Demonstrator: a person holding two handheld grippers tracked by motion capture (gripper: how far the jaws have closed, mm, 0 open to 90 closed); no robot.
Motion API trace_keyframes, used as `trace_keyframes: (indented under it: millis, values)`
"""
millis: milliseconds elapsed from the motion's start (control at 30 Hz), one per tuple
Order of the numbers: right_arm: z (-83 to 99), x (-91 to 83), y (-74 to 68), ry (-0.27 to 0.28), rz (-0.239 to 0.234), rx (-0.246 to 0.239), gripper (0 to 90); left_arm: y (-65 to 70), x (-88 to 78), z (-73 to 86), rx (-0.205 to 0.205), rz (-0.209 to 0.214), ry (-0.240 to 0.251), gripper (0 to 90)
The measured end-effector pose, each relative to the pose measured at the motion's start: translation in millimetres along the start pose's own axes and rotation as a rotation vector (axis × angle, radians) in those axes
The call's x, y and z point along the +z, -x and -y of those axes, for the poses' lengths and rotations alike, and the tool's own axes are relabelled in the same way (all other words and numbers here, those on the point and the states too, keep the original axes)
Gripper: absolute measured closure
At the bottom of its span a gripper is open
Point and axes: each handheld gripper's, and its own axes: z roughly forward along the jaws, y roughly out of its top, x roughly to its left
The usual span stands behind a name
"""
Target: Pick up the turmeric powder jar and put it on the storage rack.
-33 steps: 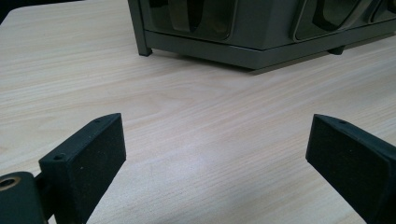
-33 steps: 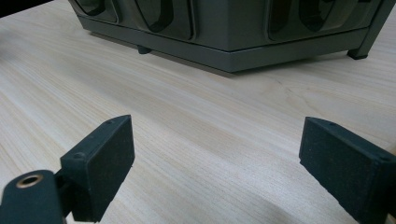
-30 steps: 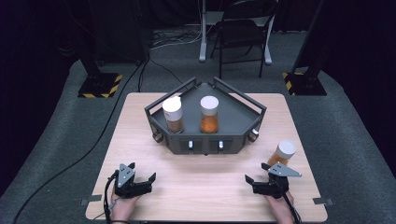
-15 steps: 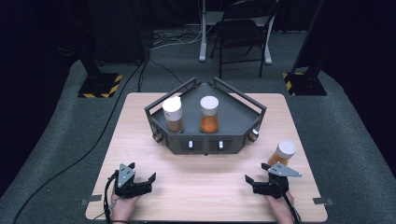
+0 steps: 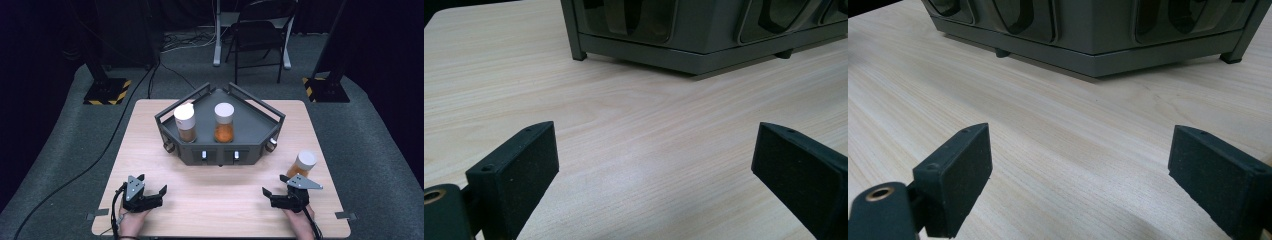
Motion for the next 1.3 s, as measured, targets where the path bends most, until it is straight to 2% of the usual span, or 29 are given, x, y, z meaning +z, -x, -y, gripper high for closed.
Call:
trace_keyframes:
  millis: [833, 900, 1100, 1300]
  values:
    - [0.9, -1.6, -3.8, 0.012, 0.004, -0.016, 10.7, -0.4, 0.2, -0.3, -0.002, 0.001, -0.001, 4.8]
    - [0.0, -2.8, -4.6, 0.022, -0.003, -0.014, 10.7, -0.7, 0.2, -0.4, -0.004, 0.002, -0.002, 4.8]
    - [-8.2, -9.5, -11.8, 0.039, -0.008, -0.048, 10.9, -0.5, 0.3, -0.4, -0.004, 0.001, -0.002, 4.8]
    - [-14.0, -20.2, -13.0, 0.069, -0.003, -0.043, 11.6, -0.6, 0.5, -0.8, -0.005, 0.001, -0.005, 4.8]
